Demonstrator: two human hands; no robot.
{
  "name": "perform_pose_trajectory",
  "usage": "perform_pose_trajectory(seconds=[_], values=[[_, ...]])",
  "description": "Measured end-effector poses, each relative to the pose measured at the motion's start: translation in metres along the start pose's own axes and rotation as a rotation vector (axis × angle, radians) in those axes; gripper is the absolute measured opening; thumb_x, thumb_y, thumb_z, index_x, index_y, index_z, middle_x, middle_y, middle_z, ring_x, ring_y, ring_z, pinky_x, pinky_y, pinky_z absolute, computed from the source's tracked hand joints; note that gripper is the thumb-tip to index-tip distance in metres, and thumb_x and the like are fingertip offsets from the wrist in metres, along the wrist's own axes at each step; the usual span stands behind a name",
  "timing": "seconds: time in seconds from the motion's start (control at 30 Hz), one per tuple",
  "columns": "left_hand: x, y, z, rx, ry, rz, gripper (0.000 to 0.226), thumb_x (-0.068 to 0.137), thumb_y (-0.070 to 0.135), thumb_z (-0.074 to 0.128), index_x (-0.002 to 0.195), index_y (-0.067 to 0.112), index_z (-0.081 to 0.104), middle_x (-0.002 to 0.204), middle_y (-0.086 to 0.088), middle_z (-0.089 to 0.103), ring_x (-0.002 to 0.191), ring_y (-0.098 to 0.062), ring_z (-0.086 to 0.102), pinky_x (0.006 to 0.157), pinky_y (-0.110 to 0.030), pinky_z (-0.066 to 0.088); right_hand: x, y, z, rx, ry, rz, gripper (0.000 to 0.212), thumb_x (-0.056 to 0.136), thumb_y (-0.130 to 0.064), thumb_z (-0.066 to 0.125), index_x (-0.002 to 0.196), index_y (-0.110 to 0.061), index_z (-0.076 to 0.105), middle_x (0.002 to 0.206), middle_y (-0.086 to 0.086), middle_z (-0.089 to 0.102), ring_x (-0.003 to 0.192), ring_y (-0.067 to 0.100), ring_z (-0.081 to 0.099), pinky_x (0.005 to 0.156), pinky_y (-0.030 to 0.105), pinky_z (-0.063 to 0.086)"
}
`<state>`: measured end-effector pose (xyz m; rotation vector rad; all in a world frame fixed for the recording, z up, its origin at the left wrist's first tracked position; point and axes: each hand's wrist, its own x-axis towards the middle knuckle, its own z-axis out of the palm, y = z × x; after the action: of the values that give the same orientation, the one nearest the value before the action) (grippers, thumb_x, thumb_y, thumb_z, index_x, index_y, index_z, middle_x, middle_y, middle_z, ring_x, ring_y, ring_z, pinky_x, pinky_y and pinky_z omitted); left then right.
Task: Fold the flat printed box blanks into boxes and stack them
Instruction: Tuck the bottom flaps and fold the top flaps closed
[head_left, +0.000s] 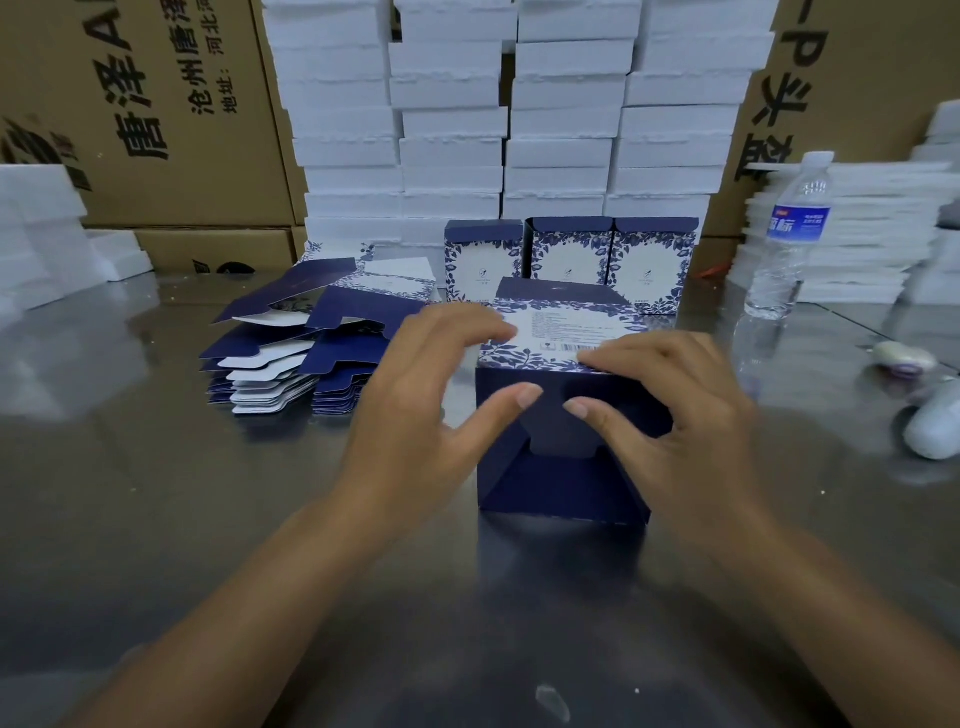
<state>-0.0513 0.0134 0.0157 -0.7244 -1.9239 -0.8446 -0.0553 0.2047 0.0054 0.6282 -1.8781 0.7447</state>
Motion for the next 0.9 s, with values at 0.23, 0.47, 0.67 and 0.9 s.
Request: perform_pose_trajectory(seconds=[0.23, 0.47, 0.67, 0.9], values=[[-0.007, 0.008, 0.011, 0.006, -0.02, 0.094, 0.025, 0.091, 0.022, 0.056, 0.105, 0.005, 0.068, 0.106, 0.0, 0.068, 0.102, -0.012, 0.057, 0.091, -0.031, 0.045, 0.0, -0.009, 0.004, 0.098, -0.052, -0.06, 0.021, 0.087, -0.025, 0.063, 0.098, -0.01, 0.07, 0.097, -0.001, 0.061, 0.094, 0.021, 0.055, 0.083, 0.025, 0.043], [-0.007, 0.008, 0.015, -0.029, 0.061, 0.086, 0.018, 0.088, 0.018, 0.062, 0.088, 0.003, 0.07, 0.091, -0.003, 0.07, 0.089, -0.017, 0.062, 0.078, -0.038, 0.05, 0.002, -0.012, 0.005, 0.135, -0.007, -0.052, 0.016, 0.087, -0.023, 0.061, 0.085, -0.009, 0.07, 0.086, -0.004, 0.061, 0.085, 0.021, 0.056, 0.078, 0.025, 0.042], [-0.007, 0.011, 0.017, -0.038, 0.092, 0.062, 0.019, 0.088, 0.017, 0.059, 0.083, 0.002, 0.069, 0.083, -0.005, 0.069, 0.081, -0.023, 0.062, 0.072, -0.042, 0.049, 0.002, -0.014, 0.008, 0.097, 0.045, -0.07, 0.017, 0.085, -0.023, 0.061, 0.08, -0.009, 0.07, 0.079, 0.001, 0.064, 0.077, 0.019, 0.056, 0.071, 0.045, 0.044], [-0.005, 0.007, 0.014, -0.04, 0.067, 0.066, 0.018, 0.088, 0.018, 0.06, 0.084, 0.003, 0.069, 0.087, -0.001, 0.069, 0.085, -0.021, 0.063, 0.074, -0.041, 0.05, 0.004, -0.007, 0.001, 0.166, -0.004, -0.068, 0.017, 0.085, -0.023, 0.066, 0.088, -0.008, 0.073, 0.089, -0.004, 0.066, 0.085, 0.02, 0.063, 0.078, 0.032, 0.049]])
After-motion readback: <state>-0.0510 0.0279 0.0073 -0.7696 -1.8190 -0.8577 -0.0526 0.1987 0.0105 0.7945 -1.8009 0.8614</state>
